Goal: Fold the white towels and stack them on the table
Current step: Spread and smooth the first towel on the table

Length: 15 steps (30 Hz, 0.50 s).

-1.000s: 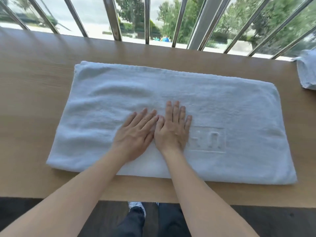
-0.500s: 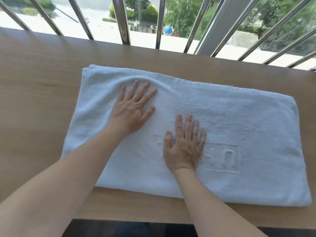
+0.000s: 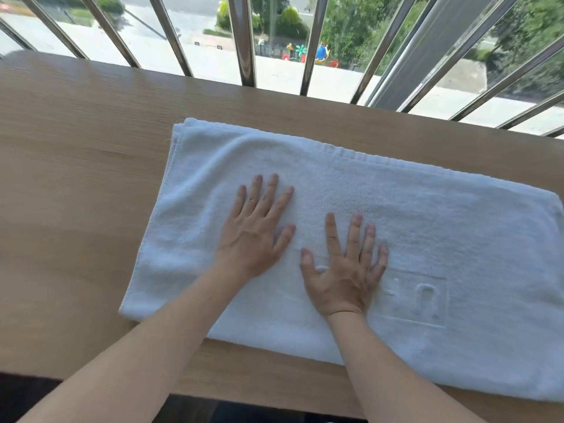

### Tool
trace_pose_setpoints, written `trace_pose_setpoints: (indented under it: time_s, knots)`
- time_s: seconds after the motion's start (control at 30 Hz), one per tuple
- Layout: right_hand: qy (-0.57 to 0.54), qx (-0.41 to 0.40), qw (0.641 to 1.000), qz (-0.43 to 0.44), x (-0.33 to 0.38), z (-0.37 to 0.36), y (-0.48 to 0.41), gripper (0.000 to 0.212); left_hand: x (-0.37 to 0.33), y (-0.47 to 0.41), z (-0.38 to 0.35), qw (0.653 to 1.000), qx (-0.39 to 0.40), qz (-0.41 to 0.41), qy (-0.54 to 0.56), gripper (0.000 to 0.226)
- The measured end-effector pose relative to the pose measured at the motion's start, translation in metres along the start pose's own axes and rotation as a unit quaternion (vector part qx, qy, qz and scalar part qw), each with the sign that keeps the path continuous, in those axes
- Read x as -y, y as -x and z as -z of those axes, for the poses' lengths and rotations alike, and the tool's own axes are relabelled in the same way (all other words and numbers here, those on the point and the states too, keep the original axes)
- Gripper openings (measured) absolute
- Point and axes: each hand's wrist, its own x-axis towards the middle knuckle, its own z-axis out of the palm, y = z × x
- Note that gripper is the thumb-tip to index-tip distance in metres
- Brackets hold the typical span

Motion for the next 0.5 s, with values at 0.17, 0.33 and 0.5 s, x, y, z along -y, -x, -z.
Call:
trace_pose_setpoints:
  time_s: [0.17,0.33,0.5]
  knots:
    - [0.027,0.01,0.999,0.033,-0.002,-0.001,0.002,0.077,0.03,0.037,0.002,0.998,0.009,0.058,-0.033,0.075]
    - [0.024,0.012,0.999,0.029,-0.002,-0.002,0.002,0.076,0.072,-0.003,0.024,0.991,0.014,0.125,-0.047,0.077]
    - [0.017,0.004,0.999,0.028,-0.002,-0.006,0.002,0.073,0.101,-0.037,0.037,0.983,0.003,0.178,-0.035,0.074]
